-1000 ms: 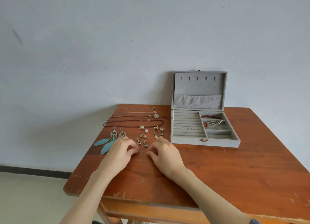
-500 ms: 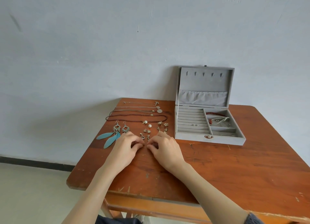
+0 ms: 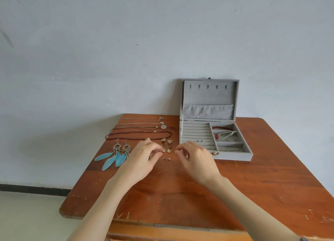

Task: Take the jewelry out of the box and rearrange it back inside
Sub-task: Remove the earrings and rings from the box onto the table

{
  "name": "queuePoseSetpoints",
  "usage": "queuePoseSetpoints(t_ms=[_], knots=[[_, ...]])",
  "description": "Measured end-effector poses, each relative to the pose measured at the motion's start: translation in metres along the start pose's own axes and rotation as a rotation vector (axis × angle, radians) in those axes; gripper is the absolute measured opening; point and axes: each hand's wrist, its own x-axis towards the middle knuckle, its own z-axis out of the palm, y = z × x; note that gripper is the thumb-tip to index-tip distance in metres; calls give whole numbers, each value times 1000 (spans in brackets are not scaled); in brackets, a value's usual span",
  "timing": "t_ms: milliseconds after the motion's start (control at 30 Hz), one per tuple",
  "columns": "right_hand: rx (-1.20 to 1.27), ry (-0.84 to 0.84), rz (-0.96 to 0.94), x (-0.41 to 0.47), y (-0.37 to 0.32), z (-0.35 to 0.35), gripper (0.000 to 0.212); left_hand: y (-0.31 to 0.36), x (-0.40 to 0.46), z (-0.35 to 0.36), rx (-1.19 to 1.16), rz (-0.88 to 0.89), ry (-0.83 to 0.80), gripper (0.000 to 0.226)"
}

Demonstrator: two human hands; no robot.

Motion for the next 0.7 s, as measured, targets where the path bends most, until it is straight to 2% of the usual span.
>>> queuePoseSetpoints(t_ms=[200, 333, 400, 533, 700], knots=[[-183, 110, 21, 11, 51, -26, 8, 34, 39, 26, 181, 177, -18, 27], [-259, 114, 90, 15, 81, -31, 6, 45, 64, 50, 292, 228, -37, 32], [-259, 80, 120, 17, 89, -34, 13, 49, 74, 58, 311, 227, -39, 34], [-283, -92, 150, 24, 91, -37, 31, 54, 84, 72, 337, 218, -55, 34], [-315, -205, 123, 28, 90, -38, 33, 57, 86, 78, 322, 195, -33, 30]])
